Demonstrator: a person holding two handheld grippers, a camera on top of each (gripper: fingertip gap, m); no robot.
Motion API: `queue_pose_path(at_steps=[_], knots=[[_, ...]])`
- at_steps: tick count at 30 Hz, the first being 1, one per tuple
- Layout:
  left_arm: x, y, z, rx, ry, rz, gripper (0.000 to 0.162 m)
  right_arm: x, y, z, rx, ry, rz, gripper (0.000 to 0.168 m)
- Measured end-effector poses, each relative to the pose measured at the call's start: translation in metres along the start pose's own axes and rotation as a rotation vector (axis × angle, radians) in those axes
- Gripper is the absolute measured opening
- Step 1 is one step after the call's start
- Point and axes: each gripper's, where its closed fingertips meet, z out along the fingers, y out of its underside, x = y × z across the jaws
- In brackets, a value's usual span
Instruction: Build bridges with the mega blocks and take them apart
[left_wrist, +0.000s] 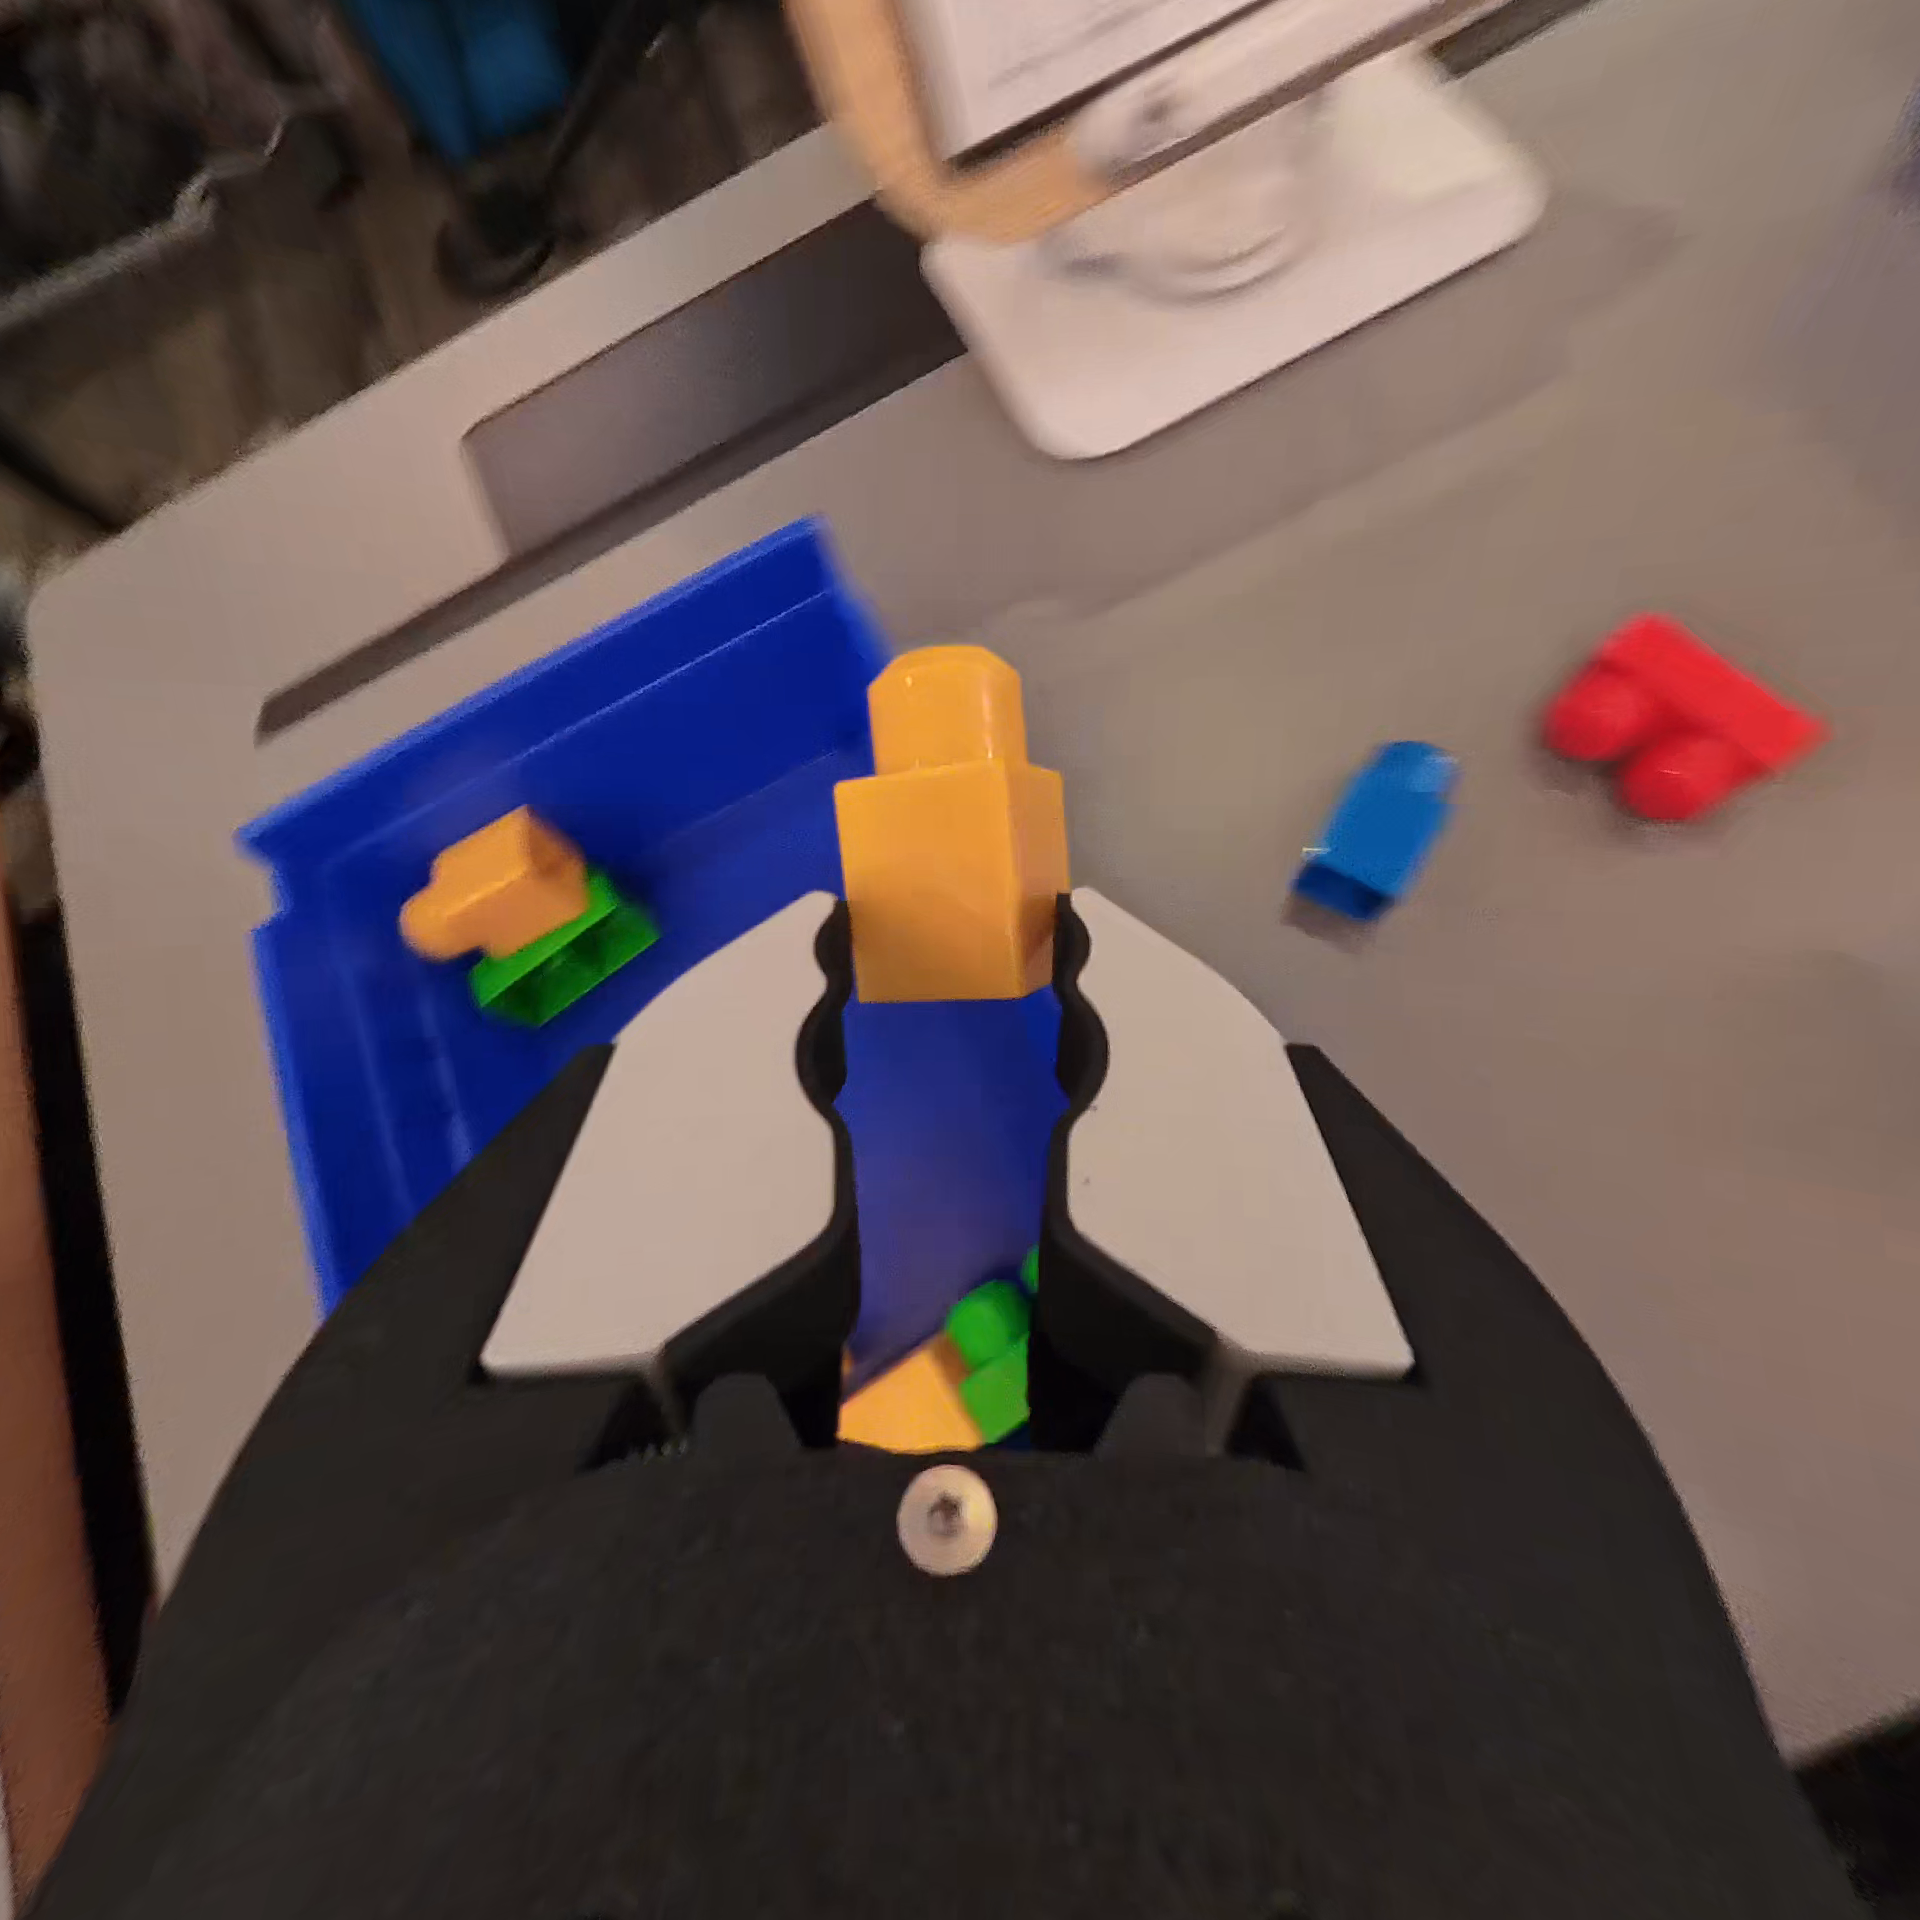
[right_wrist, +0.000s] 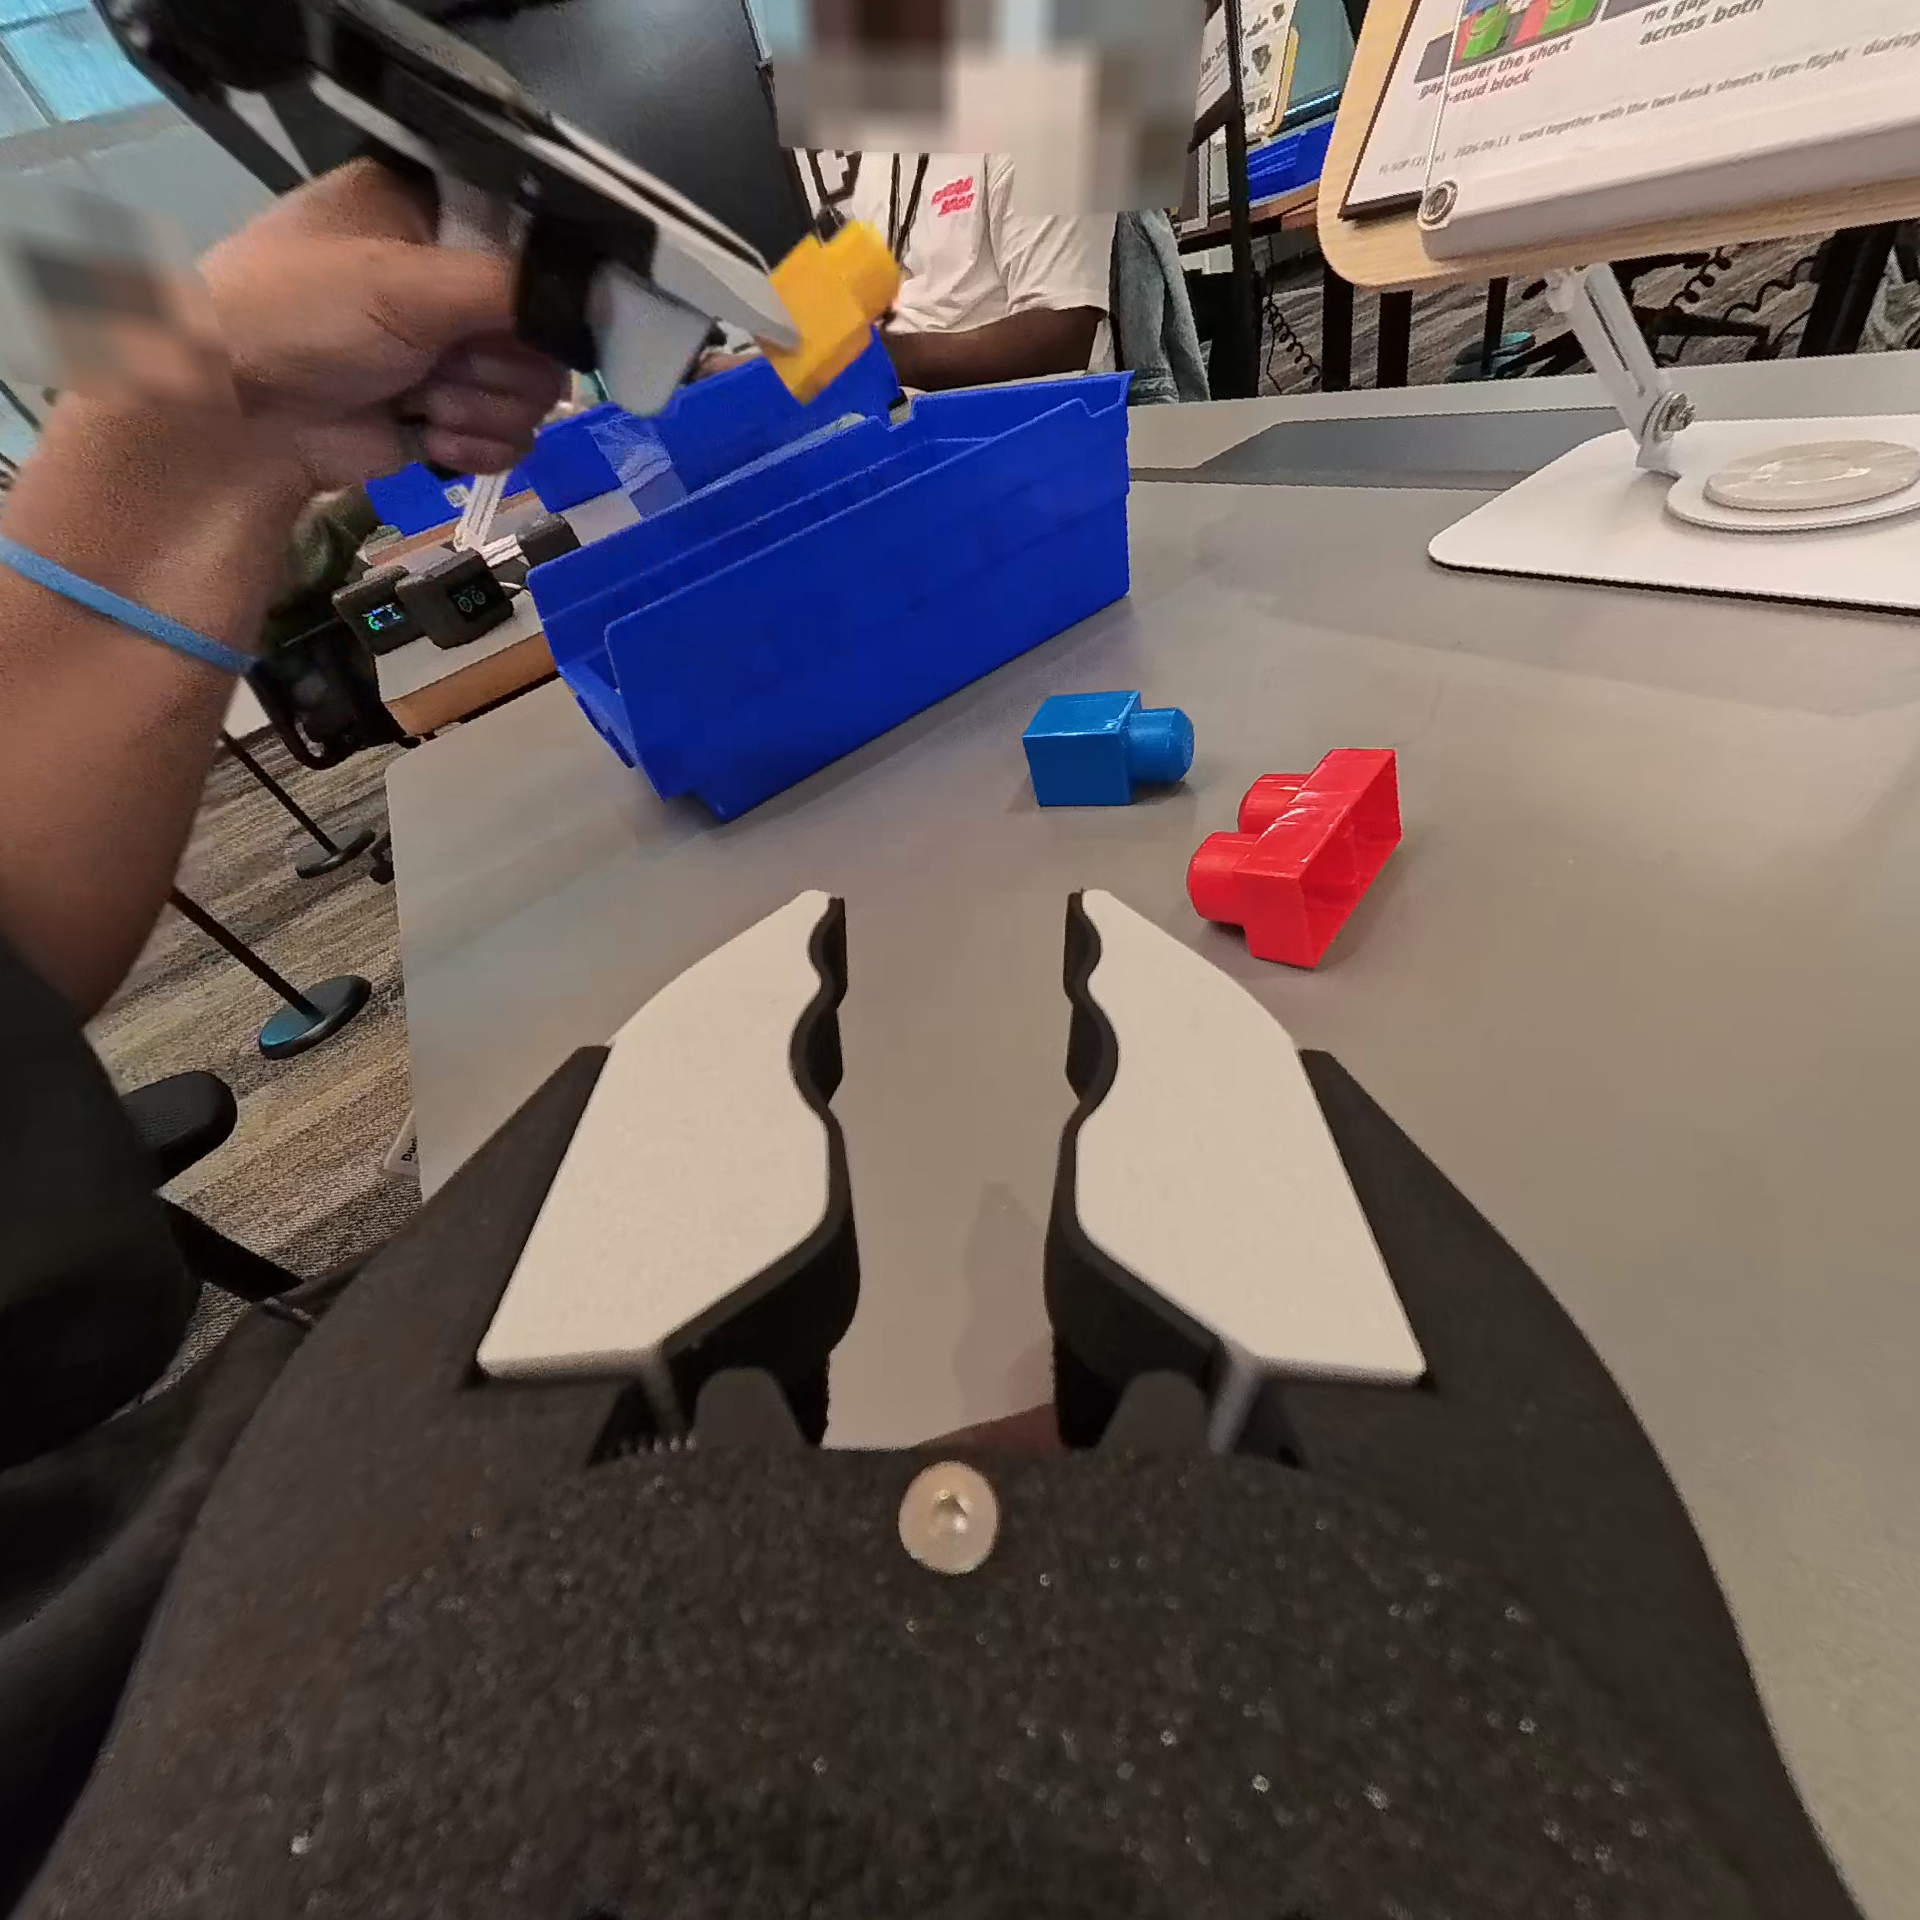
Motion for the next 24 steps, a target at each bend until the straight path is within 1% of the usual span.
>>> queue_pose_path(at_steps=[2, 4, 6, 8, 10, 13, 17, 20, 24], knots=[[0.050, -0.008, -0.009, 0.030, 0.114, 0.097, 0.037, 0.000, 0.000, 0.000, 0.002, 0.001, -0.002, 0.040], [0.098, 0.000, -0.002, -0.007, 0.190, 0.206, 0.037, 0.000, 0.000, 0.000, 0.001, 0.002, -0.005, 0.040], [0.130, 0.014, 0.015, -0.044, 0.197, 0.320, 0.037, -0.001, 0.000, 0.000, 0.002, 0.003, -0.009, 0.040], [0.150, 0.031, 0.035, -0.103, 0.194, 0.415, 0.037, -0.001, 0.000, 0.000, 0.004, 0.005, -0.012, 0.040], [0.162, 0.039, 0.053, -0.116, 0.186, 0.495, 0.037, -0.001, 0.000, 0.000, 0.001, 0.005, -0.016, 0.040], [0.181, 0.049, 0.070, -0.129, 0.227, 0.566, 0.037, -0.002, 0.000, 0.000, -0.001, 0.006, -0.021, 0.040], [0.181, 0.055, 0.081, -0.154, 0.170, 0.611, 0.037, -0.002, 0.001, 0.001, -0.007, 0.007, -0.022, 0.040], [0.188, 0.057, 0.085, -0.133, 0.183, 0.617, 0.037, -0.002, 0.001, 0.001, -0.005, 0.007, -0.023, 0.040], [0.181, 0.061, 0.095, -0.134, 0.103, 0.668, 0.037, -0.001, 0.001, 0.001, -0.005, 0.005, -0.019, 0.040]])
